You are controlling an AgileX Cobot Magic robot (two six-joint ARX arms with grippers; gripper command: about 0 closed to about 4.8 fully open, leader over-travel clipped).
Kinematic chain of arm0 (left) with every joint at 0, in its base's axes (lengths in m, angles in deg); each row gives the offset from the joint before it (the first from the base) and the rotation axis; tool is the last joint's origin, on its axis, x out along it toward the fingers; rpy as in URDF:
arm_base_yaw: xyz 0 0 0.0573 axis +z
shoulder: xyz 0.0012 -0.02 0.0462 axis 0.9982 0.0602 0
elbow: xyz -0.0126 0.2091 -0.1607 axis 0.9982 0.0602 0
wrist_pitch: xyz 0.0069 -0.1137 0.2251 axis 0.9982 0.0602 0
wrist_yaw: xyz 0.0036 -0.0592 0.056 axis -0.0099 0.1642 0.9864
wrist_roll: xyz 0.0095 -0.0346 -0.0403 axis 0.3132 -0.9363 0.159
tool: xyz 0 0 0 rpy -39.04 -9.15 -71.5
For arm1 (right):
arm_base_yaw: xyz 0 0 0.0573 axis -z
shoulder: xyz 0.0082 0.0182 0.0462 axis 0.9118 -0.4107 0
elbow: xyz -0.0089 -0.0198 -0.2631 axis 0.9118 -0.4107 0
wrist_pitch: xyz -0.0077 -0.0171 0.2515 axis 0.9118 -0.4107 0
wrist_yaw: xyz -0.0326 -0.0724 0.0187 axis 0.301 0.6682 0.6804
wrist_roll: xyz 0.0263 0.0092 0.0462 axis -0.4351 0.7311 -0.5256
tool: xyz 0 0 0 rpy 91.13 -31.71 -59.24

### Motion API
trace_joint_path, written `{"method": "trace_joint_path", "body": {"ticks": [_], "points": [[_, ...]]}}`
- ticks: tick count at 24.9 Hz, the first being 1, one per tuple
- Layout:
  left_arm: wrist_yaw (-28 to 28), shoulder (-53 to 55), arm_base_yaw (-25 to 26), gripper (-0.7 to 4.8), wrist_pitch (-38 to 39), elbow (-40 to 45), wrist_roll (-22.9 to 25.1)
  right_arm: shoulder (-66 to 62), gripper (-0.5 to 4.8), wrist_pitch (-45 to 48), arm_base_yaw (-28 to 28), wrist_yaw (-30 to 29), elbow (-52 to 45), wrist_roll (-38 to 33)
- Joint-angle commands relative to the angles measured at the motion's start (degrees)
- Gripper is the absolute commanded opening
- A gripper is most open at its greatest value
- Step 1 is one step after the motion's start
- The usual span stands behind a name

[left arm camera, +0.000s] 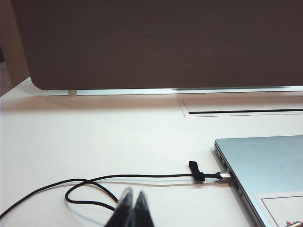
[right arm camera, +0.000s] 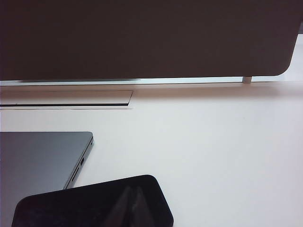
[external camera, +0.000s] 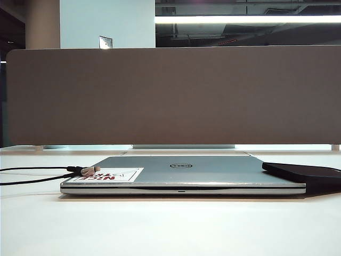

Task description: Pick up the charging cable and the phone, plug the charging cable into the charging port on the phone, and finally place them back on the table.

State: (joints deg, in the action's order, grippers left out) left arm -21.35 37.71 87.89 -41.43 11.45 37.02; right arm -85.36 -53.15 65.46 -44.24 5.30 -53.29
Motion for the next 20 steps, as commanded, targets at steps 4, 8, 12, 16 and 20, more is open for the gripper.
{"method": "trace_joint_path", "body": {"ticks": [4, 8, 12, 16, 20], "points": [[-0.17, 0.07, 0.0, -0.06, -0.85, -0.09, 0.0, 0.11, -0.05, 1.46, -0.07, 0.07, 0.09, -0.33], [-0.15, 0.07, 0.0, -0.06, -1.44, -0.13, -2.25, 0.11, -0.05, 1.44, -0.07, 0.07, 1.2, -0.35], [-0.15, 0.07, 0.0, -0.06, -2.45, -3.1, -4.57, -0.24, -0.05, 0.31, -0.07, 0.07, 7.41, -0.44], [-0.15, 1.84, 0.0, -0.06, -5.11, -7.56, -7.19, -4.52, -0.05, -0.96, -0.09, -0.15, 16.41, -3.52], [-0.15, 9.53, -0.02, -0.06, -6.14, -12.52, -8.0, -11.91, -0.05, -2.64, -0.5, -3.48, 24.94, -3.61]]}}
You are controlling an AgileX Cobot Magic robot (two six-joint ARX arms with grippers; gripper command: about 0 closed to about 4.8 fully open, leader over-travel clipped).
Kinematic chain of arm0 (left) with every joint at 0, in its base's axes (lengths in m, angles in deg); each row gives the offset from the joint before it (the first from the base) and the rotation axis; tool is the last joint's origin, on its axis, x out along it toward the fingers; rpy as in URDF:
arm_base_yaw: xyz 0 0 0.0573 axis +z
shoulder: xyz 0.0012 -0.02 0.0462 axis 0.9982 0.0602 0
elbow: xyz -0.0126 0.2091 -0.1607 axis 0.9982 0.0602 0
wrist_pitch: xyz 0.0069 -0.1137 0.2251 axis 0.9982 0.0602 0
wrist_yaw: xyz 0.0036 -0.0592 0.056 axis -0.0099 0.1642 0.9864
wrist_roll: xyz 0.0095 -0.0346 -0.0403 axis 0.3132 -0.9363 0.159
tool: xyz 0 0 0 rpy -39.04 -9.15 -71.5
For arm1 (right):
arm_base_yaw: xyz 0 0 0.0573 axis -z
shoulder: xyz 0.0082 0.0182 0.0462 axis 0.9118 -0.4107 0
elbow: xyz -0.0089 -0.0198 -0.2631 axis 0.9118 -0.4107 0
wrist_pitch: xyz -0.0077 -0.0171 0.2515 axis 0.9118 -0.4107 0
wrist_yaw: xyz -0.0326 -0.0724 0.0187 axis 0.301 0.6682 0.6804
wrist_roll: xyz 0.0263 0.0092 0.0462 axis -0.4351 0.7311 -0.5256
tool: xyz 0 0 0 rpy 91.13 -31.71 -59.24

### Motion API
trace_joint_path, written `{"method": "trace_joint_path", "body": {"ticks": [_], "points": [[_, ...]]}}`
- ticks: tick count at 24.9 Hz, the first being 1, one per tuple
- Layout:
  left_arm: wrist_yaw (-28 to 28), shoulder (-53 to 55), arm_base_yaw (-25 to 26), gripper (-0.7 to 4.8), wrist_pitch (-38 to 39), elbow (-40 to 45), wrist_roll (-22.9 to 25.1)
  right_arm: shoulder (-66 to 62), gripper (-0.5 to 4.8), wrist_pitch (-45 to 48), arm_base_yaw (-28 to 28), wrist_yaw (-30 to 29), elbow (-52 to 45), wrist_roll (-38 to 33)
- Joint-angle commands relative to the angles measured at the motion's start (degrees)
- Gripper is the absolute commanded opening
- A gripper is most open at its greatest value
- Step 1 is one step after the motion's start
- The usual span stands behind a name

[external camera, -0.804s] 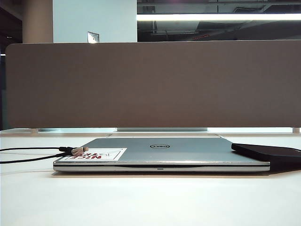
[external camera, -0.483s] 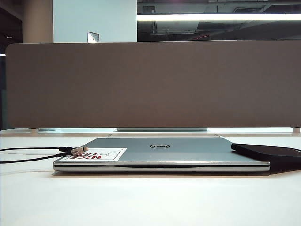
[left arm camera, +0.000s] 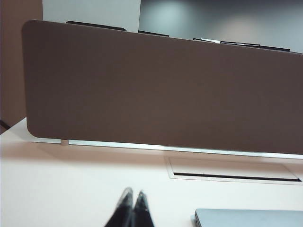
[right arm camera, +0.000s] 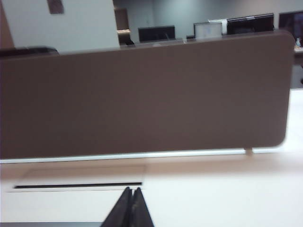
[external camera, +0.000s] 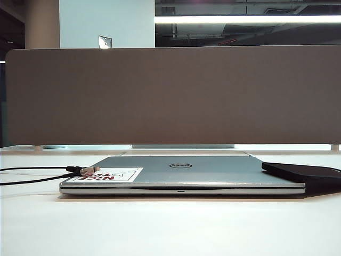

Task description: Pick up the charging cable and the phone, plug the charging cable into the charging port on the phone, and finally place them back on the table.

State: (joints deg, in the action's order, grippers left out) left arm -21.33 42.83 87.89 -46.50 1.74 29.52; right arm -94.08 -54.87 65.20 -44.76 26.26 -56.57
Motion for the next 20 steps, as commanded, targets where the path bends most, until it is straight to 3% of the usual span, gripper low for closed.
{"method": "trace_joint_path", "body": {"ticks": [1, 7, 10, 14, 20], "points": [[-0.17, 8.07, -0.07, -0.06, -1.22, -4.96, -0.5, -5.81, -0.05, -2.6, -0.24, -4.59, 6.93, -0.35], [-0.17, 25.62, -1.64, -0.06, -1.25, -14.62, 0.11, -13.53, -0.05, -5.05, -0.74, -8.37, 14.8, -0.33], [-0.17, 32.04, -4.74, -0.06, -0.59, -17.94, 2.6, -13.86, -0.05, -6.21, -4.44, -8.22, 14.8, -0.31], [-0.2, 39.85, -11.26, -0.06, -0.66, -19.87, 4.79, -13.86, -0.05, -11.13, -15.12, 0.09, 14.82, 0.2], [-0.2, 43.17, -15.32, -0.06, 2.27, -19.8, 10.56, -13.86, -0.05, -17.27, -28.65, 3.67, 14.82, 4.68]]}}
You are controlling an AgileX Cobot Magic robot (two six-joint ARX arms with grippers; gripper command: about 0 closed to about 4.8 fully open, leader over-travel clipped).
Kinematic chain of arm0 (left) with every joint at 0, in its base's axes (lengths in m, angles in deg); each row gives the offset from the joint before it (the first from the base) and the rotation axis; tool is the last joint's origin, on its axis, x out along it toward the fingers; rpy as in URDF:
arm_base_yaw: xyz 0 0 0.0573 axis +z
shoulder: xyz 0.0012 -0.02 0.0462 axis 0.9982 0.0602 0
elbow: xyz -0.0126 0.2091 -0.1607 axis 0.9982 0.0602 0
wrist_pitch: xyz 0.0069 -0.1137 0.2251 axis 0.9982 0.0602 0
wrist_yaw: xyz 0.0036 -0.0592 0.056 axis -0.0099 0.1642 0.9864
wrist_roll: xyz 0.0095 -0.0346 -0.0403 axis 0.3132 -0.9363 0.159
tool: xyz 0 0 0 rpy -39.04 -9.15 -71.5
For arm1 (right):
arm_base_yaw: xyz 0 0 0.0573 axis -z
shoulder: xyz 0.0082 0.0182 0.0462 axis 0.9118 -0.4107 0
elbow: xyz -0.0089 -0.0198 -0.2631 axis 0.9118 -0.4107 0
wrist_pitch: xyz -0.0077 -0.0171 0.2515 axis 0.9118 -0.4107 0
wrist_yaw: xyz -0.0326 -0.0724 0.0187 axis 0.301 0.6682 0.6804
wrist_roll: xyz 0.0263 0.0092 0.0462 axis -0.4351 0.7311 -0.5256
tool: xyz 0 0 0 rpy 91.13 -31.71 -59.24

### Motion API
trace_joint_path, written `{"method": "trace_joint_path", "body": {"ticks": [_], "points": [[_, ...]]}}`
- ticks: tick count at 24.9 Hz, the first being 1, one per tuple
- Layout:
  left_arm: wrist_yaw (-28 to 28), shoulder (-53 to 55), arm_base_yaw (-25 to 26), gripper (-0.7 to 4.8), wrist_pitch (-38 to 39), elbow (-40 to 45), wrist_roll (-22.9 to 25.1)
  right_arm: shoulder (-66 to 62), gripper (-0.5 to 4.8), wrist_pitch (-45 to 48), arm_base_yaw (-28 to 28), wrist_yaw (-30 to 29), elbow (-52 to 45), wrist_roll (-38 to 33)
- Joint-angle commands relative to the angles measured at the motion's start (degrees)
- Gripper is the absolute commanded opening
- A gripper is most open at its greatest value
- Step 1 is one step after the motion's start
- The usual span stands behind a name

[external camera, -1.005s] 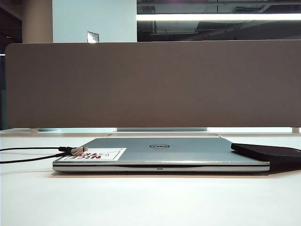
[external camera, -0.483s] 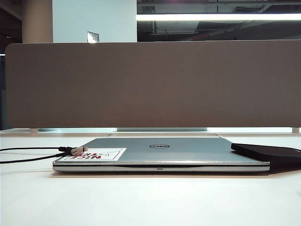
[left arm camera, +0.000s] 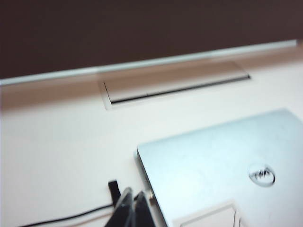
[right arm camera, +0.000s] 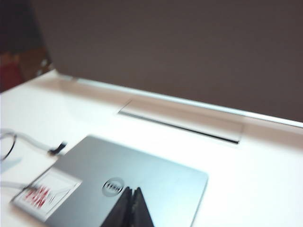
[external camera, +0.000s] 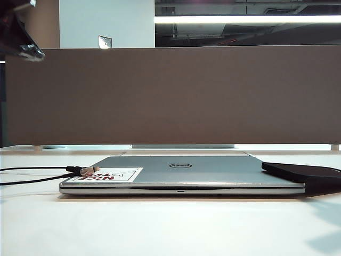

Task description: Pick up the charging cable and the phone, plug the charging cable into the charging port on the phone, and finally place them back on the table.

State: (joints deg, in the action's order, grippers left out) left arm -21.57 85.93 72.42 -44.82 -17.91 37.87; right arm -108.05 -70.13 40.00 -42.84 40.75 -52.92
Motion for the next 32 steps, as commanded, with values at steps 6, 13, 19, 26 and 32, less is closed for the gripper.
{"method": "trace_joint_path", "body": {"ticks": [6, 13, 19, 26, 32], "points": [[0.04, 2.64, -0.15, -0.06, 1.27, -0.11, 9.16, 0.11, -0.05, -5.66, -13.46, 3.04, 0.31, 6.03], [0.04, 11.52, -5.6, -0.06, 1.88, -0.11, 21.97, 0.09, -0.05, -6.4, -18.45, 3.02, 0.22, 8.48], [0.04, 14.05, -7.37, 2.29, 6.84, -0.02, 30.73, 0.13, -0.05, -6.45, -18.49, 3.02, 0.22, 8.46], [0.04, 17.57, -7.34, 2.69, 7.76, 0.04, 43.91, 0.15, -0.05, -6.43, -18.49, 3.02, 0.24, 8.44], [0.04, 22.38, -7.32, 2.68, 4.24, 0.07, 45.68, 0.15, -0.05, -6.43, -18.49, 3.02, 0.22, 8.44]]}}
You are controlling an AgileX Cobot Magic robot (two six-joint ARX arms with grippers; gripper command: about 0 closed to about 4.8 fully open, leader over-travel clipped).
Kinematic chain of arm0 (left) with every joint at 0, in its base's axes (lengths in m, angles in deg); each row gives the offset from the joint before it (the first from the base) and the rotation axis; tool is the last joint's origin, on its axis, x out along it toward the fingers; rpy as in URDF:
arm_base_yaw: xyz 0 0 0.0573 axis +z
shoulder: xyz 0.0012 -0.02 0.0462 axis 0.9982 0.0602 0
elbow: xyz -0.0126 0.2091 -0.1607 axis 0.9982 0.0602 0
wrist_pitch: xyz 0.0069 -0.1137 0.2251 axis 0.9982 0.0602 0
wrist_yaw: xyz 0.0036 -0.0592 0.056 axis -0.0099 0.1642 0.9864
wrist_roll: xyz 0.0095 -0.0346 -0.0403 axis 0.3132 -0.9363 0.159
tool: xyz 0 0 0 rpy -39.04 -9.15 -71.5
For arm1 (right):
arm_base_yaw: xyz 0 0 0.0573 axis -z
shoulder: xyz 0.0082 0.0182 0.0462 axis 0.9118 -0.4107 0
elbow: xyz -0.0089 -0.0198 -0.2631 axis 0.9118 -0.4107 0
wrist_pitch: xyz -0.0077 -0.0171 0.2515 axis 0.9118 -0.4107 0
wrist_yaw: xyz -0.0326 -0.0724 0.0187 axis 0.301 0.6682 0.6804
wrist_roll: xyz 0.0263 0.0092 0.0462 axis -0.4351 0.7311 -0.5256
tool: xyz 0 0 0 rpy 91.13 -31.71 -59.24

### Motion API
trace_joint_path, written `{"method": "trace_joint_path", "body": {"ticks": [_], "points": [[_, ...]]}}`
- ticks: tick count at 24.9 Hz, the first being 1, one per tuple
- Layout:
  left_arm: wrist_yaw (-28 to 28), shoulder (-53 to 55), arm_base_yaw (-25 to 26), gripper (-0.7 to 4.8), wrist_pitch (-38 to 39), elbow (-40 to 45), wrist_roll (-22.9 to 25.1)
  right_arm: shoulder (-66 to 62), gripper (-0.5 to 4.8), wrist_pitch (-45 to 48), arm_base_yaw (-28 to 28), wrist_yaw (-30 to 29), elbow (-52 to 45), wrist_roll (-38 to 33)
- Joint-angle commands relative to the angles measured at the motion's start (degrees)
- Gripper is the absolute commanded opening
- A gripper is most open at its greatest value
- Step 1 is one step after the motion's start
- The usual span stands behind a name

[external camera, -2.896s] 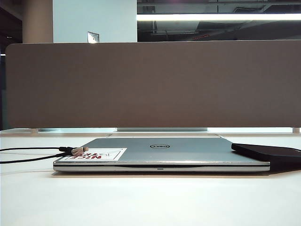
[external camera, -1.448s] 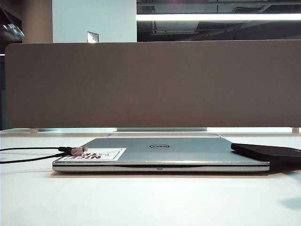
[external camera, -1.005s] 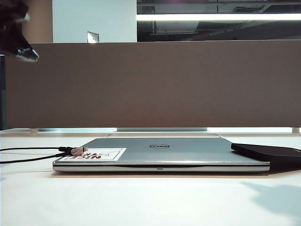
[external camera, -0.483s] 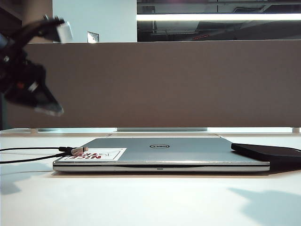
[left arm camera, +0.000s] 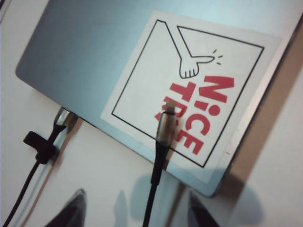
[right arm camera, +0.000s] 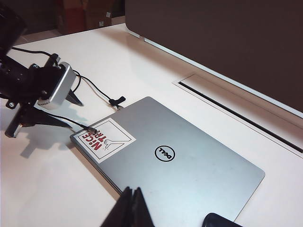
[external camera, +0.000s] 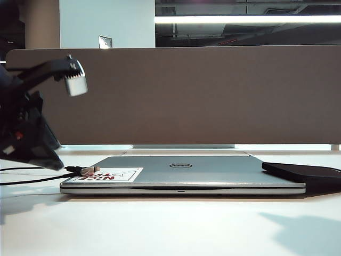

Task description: Pick up the charging cable and the phone, plug the charging cable into the charging port on the phone, and finally place them back on the table.

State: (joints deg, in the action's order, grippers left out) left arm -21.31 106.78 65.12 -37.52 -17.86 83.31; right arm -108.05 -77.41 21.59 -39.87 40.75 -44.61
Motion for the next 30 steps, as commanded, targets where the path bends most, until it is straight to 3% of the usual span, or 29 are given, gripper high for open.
{"method": "trace_joint_path", "body": {"ticks": [1, 15, 16, 30], "points": [[-0.22, 2.16, -0.02, 2.68, -3.78, 0.02, 0.24, 0.15, -0.05, 0.85, -0.07, 0.04, 0.22, 0.13], [-0.13, 5.55, 2.23, 2.61, -5.95, 0.02, 2.86, 0.2, -0.05, 0.9, -0.09, 0.02, 0.24, 0.13], [-0.13, 5.55, 2.45, 2.36, -5.97, 0.02, 2.89, 0.2, -0.05, 0.9, -0.09, 0.02, 0.24, 0.13], [-0.2, 7.3, 2.47, 2.47, -6.38, 0.04, 2.8, 0.2, -0.05, 1.29, -0.07, 0.04, 0.24, 0.13]]}}
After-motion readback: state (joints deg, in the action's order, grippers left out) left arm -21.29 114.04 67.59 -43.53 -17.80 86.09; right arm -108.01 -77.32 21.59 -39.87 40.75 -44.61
